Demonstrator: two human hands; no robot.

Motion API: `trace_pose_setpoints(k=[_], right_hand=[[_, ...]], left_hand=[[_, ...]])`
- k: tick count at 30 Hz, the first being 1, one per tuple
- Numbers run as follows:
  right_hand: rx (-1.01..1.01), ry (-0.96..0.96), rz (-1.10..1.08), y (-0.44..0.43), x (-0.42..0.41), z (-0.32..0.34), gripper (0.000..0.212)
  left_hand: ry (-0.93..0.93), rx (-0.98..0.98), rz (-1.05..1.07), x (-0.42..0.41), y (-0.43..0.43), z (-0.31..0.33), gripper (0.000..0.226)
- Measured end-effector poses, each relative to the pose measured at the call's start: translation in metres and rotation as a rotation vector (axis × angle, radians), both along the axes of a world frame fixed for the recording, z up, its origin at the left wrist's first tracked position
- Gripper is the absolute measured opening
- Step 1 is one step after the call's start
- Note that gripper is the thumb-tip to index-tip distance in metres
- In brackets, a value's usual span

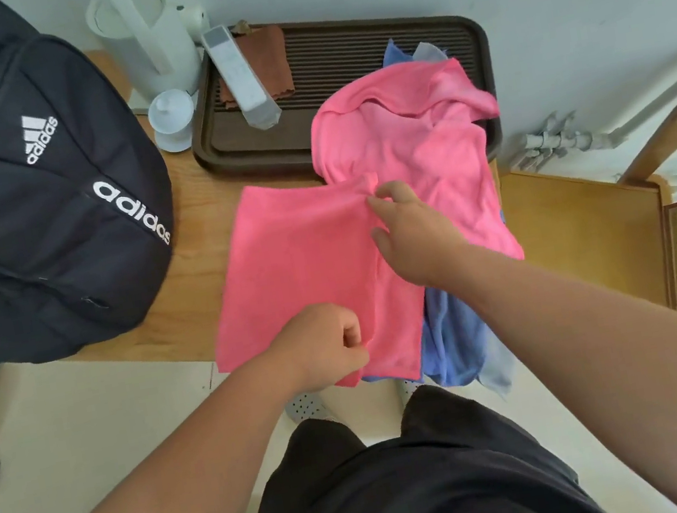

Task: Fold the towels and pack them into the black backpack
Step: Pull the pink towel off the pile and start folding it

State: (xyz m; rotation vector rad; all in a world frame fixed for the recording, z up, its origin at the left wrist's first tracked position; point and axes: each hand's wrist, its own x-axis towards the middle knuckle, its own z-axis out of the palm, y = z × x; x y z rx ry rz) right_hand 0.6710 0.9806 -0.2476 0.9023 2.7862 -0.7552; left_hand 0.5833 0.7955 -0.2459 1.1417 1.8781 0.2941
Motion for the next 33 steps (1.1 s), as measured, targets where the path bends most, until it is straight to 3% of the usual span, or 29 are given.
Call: trace_pose_setpoints(k=[9,14,17,23,28,33], right_hand=[[-0.045,0.04,0.006,0.034,0.047,-0.016,0.041],[-0.145,-0.186,0.064,0.037,0.055,-0.025,0.074],[-0.139,-0.215,0.098,0.036,0.056,-0.027,0.073],[-0.099,-0.136,-0.02,0.026,0.051,-0.024,0.066],[-0.087,-0.131,-0.181,0.019,0.034,-0.021,0.063],[-0.198,-0.142,-0.41,0.005,0.019,-0.029,0.058]], left_hand=[[0.034,-0.035,0.062,0.072,0.029,-0.039,0.01],[0.098,-0.059,0.068,0.084,0.032,-0.061,0.01],[0.035,-0.053,0.104,0.082,0.026,-0.066,0.006],[0.113,-0.047,0.246,0.042,0.011,-0.045,0.011],[0.271,-0.057,0.298,-0.023,0.009,-0.032,0.039],[0.372,-0.023,0.238,-0.084,0.019,-0.032,0.057]])
